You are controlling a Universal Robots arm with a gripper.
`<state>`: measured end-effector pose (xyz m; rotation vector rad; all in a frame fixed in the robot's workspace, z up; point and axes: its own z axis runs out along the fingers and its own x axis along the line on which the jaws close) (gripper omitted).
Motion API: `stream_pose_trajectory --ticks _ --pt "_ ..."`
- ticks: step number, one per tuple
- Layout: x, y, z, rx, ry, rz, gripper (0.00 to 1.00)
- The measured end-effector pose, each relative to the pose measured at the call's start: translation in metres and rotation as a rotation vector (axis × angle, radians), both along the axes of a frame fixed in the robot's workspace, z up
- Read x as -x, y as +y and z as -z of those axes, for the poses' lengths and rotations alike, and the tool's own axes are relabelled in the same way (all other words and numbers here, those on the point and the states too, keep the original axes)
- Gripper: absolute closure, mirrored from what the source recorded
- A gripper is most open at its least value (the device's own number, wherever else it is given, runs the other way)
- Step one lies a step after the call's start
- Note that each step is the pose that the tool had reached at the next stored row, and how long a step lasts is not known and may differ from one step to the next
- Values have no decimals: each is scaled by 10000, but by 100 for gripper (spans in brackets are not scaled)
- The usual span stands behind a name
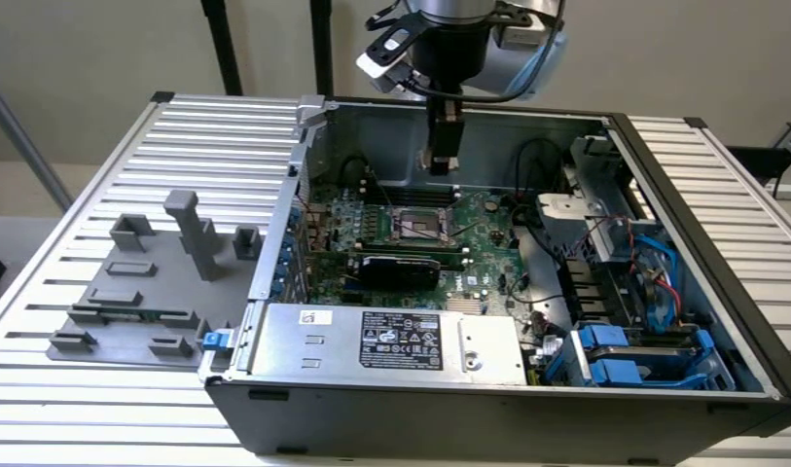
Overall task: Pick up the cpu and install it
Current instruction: 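Place the cpu into insertion slot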
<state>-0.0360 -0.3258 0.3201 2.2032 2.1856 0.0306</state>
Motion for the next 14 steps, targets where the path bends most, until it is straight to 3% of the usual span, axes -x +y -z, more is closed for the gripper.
stream_pose_trajectory --ticks 6,14 --pt "113 -35 25 -19 -1 14 45" --pt "106 -36 163 -18 0 38 45"
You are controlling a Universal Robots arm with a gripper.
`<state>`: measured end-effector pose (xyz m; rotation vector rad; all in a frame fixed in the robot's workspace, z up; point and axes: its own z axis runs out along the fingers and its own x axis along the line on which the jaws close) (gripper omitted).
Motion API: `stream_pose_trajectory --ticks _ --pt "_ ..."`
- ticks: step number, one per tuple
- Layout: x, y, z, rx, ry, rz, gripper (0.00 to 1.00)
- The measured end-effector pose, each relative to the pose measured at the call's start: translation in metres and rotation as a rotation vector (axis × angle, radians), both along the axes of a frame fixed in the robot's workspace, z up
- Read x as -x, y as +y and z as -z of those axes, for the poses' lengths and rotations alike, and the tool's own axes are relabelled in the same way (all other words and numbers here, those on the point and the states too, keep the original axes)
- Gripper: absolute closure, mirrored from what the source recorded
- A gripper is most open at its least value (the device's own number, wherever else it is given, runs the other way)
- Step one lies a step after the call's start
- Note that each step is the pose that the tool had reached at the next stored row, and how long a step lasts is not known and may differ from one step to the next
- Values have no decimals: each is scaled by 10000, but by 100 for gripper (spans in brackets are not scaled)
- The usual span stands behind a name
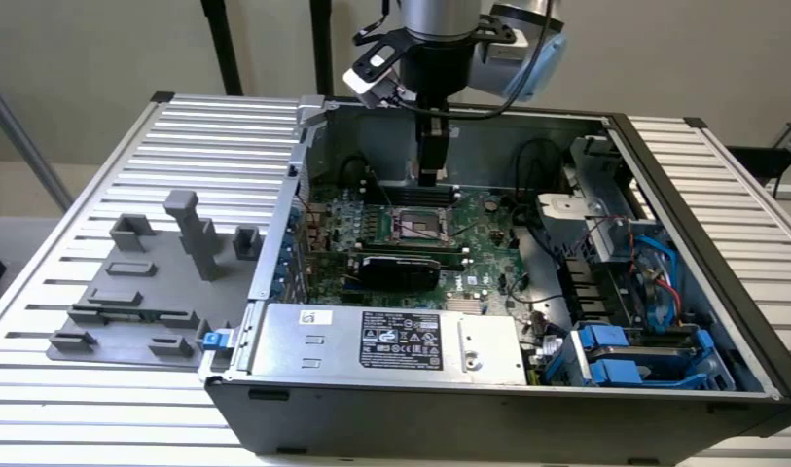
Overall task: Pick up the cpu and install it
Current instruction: 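Place the cpu into insertion slot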
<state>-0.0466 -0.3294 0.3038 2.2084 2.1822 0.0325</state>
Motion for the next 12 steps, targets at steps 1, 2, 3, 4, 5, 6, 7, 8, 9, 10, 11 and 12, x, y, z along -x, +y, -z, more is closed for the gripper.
stream_pose_trajectory --ticks 1,2,3,4,5,6,7,8,9,10,11,12 --pt "-4 0 20 -1 0 2 45" --pt "-11 0 38 -1 0 8 45" --pt "-20 0 55 0 0 16 45" --pt "-28 0 74 -1 0 28 45" --pt "-35 0 92 0 0 39 45" --pt "-39 0 110 0 0 52 45" --pt "-39 0 128 -1 -1 66 45" --pt "-39 0 146 0 0 82 45" --pt "-39 0 165 0 0 99 45" --pt "-39 0 183 0 0 114 45" --pt "-39 0 201 -1 0 126 45" --pt "-39 0 219 0 0 134 45"
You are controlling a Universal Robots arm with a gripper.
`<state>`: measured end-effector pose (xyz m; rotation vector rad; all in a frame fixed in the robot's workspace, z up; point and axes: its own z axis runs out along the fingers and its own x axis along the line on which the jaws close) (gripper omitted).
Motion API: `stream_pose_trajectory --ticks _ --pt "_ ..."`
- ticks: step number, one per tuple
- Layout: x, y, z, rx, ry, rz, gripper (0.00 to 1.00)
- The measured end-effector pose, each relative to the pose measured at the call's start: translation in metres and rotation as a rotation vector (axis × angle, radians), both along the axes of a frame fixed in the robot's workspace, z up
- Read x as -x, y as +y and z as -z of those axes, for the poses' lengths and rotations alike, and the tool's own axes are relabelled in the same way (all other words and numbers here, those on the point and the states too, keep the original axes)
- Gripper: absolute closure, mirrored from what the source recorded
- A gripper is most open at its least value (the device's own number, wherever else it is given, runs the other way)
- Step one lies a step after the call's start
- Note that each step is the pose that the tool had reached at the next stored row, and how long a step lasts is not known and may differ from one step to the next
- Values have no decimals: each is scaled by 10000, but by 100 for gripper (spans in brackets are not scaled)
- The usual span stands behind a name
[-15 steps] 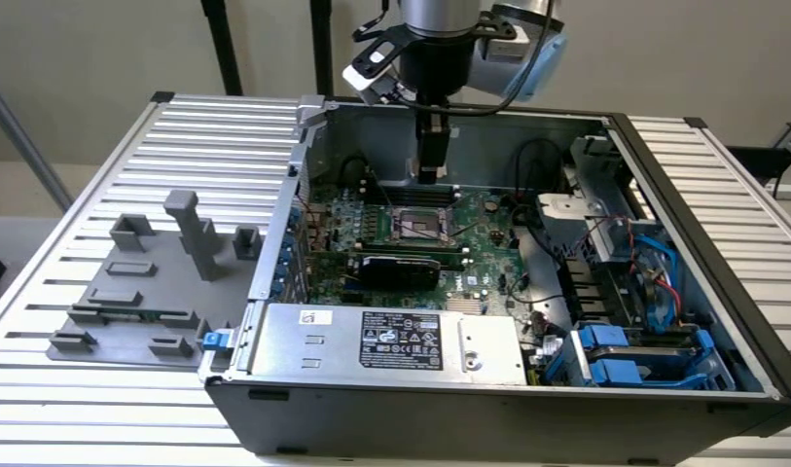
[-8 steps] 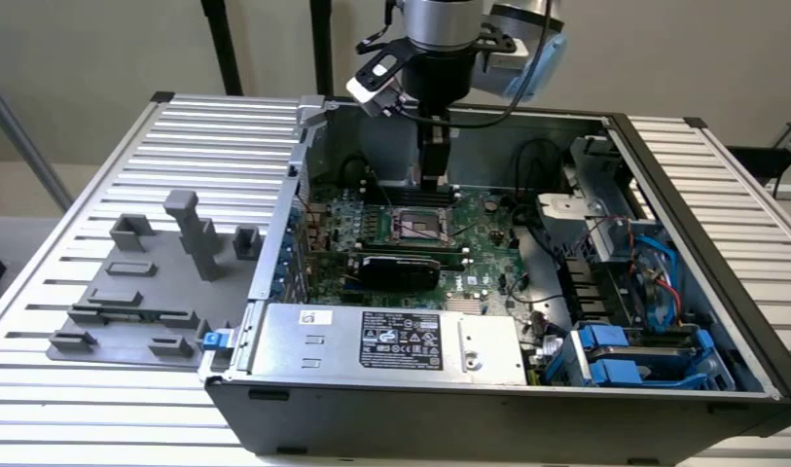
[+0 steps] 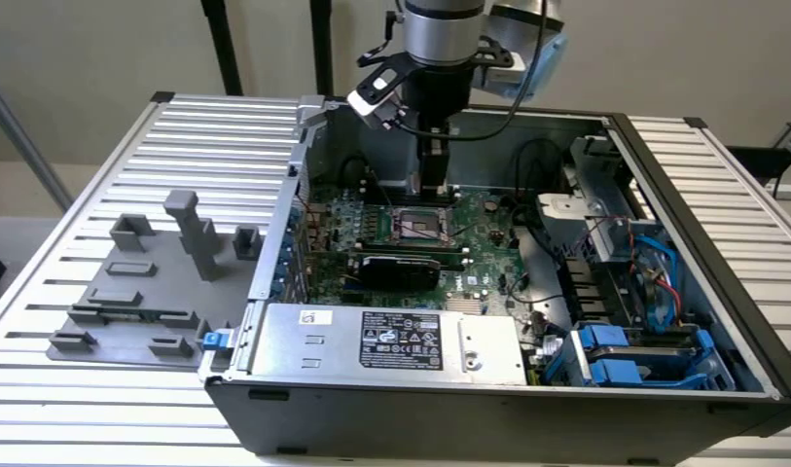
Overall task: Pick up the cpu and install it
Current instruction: 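Place the cpu into insertion slot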
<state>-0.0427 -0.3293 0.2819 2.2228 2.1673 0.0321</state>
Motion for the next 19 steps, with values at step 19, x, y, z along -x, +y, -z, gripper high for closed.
stream_pose_trajectory --ticks 19 --pt "0 1 346 0 -11 38 45"
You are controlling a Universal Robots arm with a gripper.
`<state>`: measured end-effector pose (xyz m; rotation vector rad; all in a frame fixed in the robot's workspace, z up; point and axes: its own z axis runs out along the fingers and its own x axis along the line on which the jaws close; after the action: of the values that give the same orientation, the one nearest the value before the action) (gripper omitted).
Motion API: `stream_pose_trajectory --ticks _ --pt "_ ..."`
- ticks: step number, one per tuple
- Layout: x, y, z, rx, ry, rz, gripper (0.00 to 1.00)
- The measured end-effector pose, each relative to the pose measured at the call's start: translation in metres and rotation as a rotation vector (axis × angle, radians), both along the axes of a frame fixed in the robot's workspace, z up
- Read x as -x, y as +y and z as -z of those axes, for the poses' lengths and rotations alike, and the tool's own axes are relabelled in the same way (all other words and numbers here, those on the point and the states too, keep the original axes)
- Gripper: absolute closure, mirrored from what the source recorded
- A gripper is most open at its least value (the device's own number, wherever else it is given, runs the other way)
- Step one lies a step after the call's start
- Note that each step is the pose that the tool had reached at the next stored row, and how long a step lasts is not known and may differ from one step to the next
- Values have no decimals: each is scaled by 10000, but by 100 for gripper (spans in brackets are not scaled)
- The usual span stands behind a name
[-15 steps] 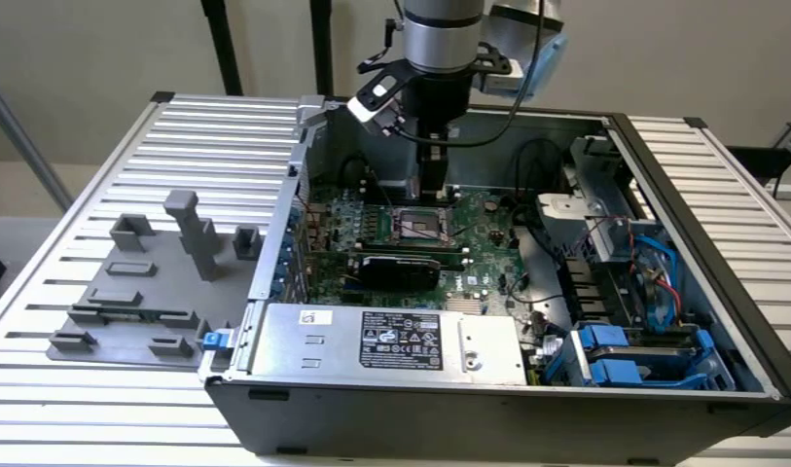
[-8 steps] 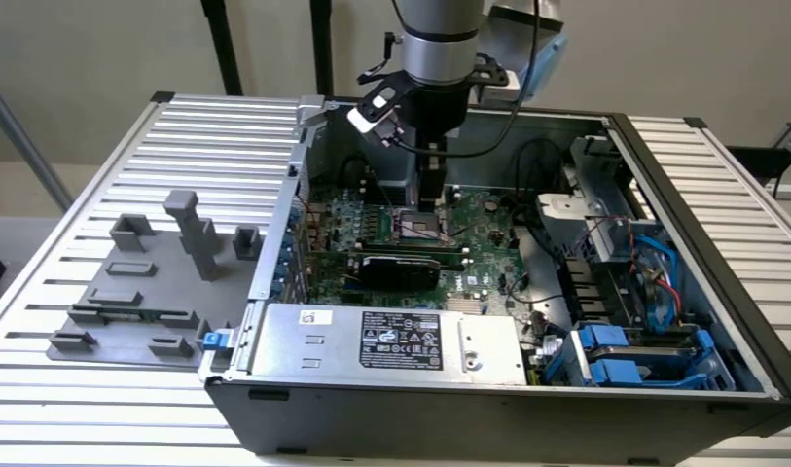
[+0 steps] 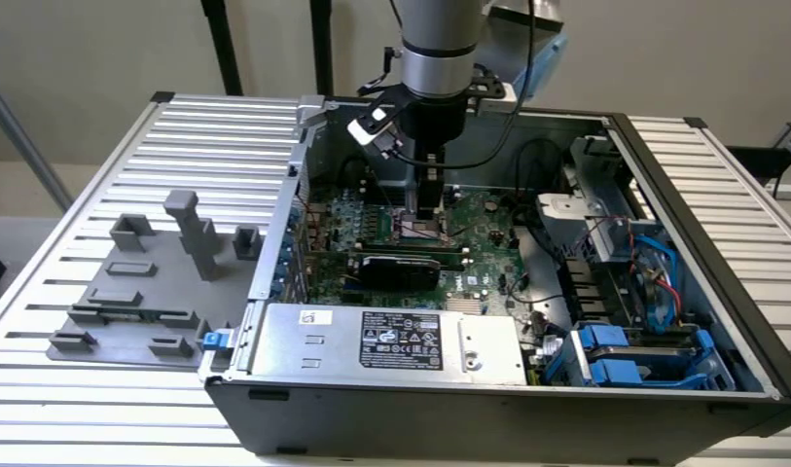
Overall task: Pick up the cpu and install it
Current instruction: 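Place the cpu into insertion slot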
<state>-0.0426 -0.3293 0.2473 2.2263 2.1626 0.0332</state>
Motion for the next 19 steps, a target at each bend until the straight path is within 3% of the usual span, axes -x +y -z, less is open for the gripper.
stream_pose_trajectory --ticks 11,19 --pt "-5 17 200 0 -28 12 45" --pt "-5 68 310 1 -29 223 45"
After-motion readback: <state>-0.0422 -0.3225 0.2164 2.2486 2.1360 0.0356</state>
